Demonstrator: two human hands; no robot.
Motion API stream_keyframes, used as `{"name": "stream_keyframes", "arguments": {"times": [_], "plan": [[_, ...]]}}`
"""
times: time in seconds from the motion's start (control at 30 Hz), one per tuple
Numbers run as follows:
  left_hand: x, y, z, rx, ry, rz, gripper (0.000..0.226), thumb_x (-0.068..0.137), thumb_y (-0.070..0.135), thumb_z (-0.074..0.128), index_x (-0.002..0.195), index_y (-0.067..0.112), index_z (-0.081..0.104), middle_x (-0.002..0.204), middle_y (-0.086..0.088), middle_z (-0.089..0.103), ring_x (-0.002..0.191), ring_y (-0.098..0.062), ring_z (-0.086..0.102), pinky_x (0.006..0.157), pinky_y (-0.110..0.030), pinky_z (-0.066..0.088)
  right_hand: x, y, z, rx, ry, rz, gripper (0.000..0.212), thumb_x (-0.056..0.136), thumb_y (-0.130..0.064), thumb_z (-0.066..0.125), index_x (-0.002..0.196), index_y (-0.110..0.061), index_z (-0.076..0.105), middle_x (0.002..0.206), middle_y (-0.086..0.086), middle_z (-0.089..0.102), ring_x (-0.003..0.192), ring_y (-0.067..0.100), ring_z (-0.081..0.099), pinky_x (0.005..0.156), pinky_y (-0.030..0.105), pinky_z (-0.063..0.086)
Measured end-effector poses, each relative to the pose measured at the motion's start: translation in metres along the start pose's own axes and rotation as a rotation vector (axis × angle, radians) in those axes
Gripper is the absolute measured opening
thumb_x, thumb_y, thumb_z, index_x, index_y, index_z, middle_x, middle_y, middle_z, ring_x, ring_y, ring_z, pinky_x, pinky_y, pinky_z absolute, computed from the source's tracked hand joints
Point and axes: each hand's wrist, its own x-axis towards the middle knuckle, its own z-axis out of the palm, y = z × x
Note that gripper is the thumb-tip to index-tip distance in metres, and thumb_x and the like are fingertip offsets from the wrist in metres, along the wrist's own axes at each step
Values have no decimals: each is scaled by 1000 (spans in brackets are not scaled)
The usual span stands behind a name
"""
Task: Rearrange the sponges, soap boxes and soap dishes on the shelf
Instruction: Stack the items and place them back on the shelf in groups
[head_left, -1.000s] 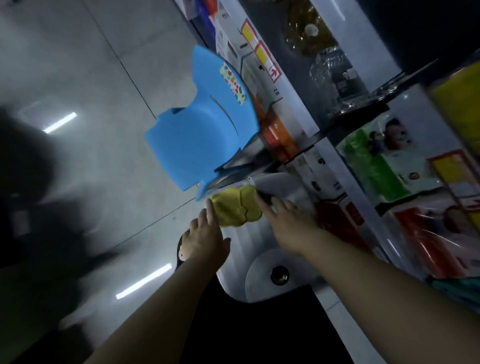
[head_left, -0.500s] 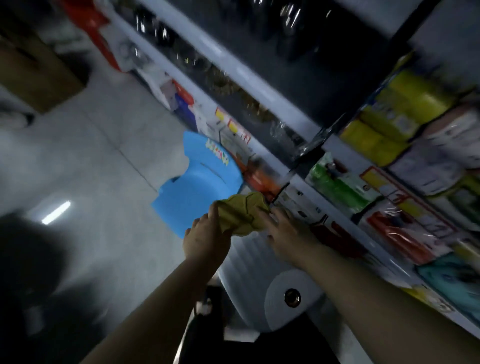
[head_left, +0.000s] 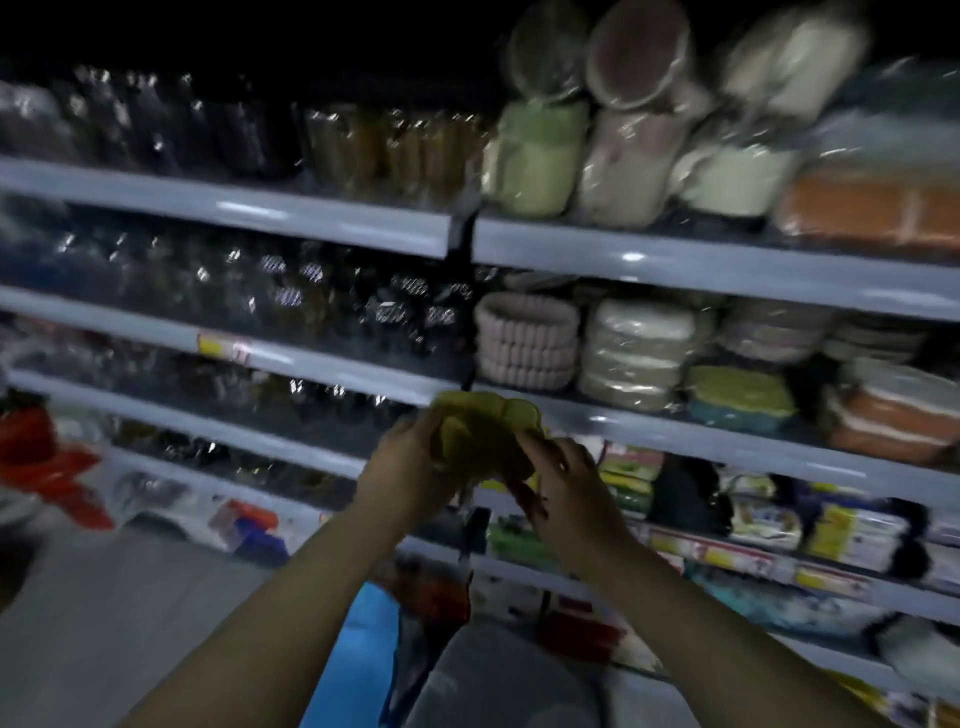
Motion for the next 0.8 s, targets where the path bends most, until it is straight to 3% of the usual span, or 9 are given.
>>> {"name": "stream_keyframes", "arguments": {"times": [0.1,0.17,0.27,0.47,0.7,0.8], "plan": [[16,50,9,-62,-46,198,60,62,53,68,105,12,67,97,-11,67,86,-30,65,77,-39,55,-15,22,-53,-114,56,81,44,97,-26,44,140,-16,43,125,18,54,108,38,53,82,44,49],[23,84,19,-15,-90,320,61,66,50,70,114,13,64,106,-11,67,95,-30,63,80,-37,53,-27,44,-80,-119,88,159,41,96,-29,45,135,-17,49,114,16,62,98,36,60,75,38,53],[29,128,39,-9,-105,420,50,81,25,72,127,17,56,121,-7,63,108,-25,59,88,-35,50,-42,75,-113,-105,193,195,44,90,-28,55,130,-13,50,99,15,58,92,37,59,65,38,54],[50,193,88,-12,-106,499,44,85,28,68,126,21,57,119,-6,66,106,-27,62,87,-36,51,-58,134,-151,-237,313,251,55,92,-42,31,134,-10,49,102,18,59,93,37,57,70,38,52],[84,235,130,267,-62,556,55,90,45,55,140,38,34,119,-3,64,103,-27,63,84,-35,52,-42,193,-172,-230,318,313,49,93,-38,38,131,-11,51,103,19,59,94,37,58,72,38,53],[99,242,141,342,-29,557,45,91,49,50,134,40,42,113,-1,67,99,-26,65,78,-31,49,-30,212,-178,-199,268,281,44,92,-29,49,132,-11,48,111,18,55,104,36,52,79,40,50]]}}
